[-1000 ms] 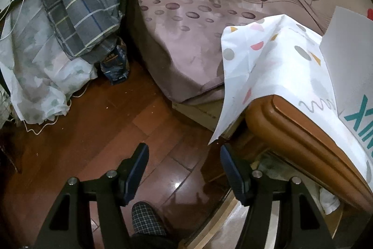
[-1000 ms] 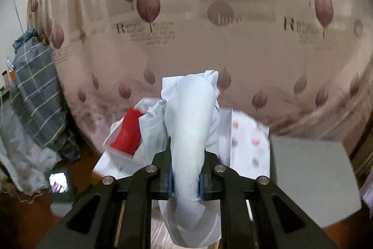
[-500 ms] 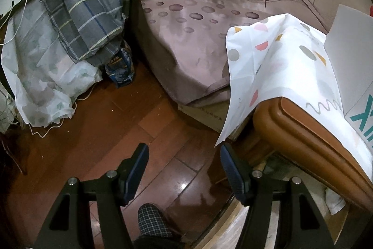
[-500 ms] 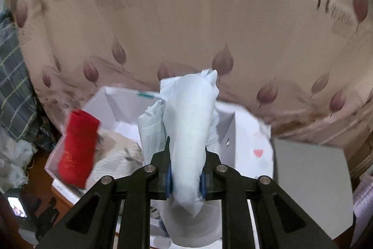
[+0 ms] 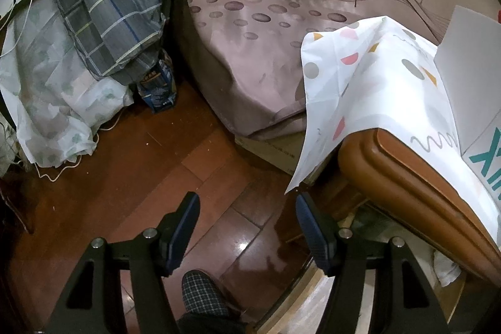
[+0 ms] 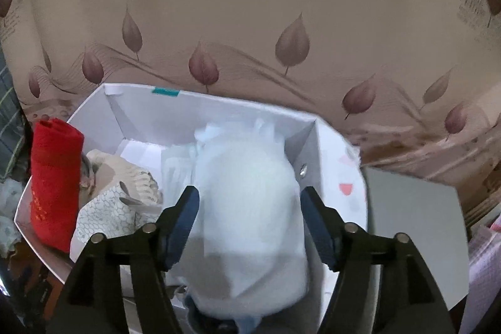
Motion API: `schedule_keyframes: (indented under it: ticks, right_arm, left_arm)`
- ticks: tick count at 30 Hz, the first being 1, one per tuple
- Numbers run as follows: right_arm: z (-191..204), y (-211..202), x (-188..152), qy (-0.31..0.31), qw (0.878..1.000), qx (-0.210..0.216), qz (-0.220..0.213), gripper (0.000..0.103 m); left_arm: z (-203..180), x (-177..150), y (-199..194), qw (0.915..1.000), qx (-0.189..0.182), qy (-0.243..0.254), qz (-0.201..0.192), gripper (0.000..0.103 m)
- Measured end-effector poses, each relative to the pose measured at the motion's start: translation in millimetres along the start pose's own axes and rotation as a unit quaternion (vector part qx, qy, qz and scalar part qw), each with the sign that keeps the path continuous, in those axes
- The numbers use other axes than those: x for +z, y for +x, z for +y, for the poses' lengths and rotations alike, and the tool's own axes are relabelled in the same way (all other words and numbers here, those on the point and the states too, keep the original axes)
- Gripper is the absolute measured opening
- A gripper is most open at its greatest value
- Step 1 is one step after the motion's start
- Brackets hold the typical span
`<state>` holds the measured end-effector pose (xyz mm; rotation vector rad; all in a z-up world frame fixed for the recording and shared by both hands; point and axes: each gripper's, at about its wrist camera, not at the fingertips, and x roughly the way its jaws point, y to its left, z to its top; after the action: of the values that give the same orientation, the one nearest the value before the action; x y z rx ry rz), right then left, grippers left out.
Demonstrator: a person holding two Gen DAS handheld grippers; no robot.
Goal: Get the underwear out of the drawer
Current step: 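Carry the pale blue underwear with the right tool into the box and release, then move the right tool away from the box back into the drawer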
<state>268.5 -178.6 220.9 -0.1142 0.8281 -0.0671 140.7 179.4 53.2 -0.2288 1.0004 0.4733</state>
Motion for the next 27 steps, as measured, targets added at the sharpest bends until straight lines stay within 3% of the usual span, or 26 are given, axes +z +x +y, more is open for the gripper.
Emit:
schedule_keyframes:
  ticks: [4, 7, 13, 16, 22, 24, 27]
  right_arm:
    - [12, -42, 0, -0.033, 0.998, -0.010, -0.053, 0.067]
    - [27, -78, -18, -0.079, 0.992, -0.024, -0.099, 0.068]
    - [71, -117, -101, -0.218, 0.963, -0.058, -0.148, 0.066]
    - [83, -110, -145, -0.252, 0.958, -0.051, -0.123, 0.063]
    - [101, -60, -222, -0.310, 0.950, -0.026, -0.031, 0.045]
    - [107, -38, -240, -0.329, 0.944, -0.026, -0.009, 0.043]
    - [116, -3, -262, -0.381, 0.923, -0.049, 0.003, 0.041]
  left_arm:
    - [1, 1, -1, 1.0000, 0.001, 0.000, -0.001, 0.065]
    - [1, 1, 0, 1.0000, 0.002, 0.001, -0.002, 0.065]
    - [18, 4, 2, 0.9995, 0.010, -0.030, 0.004, 0.065]
    - [36, 6, 4, 0.9977, 0.017, -0.065, 0.008, 0.065]
    - [60, 6, 4, 0.9929, 0.030, -0.114, 0.017, 0.065]
    - [63, 5, 3, 0.9925, 0.031, -0.117, 0.018, 0.065]
    - [59, 6, 1, 0.9936, 0.035, -0.107, 0.013, 0.065]
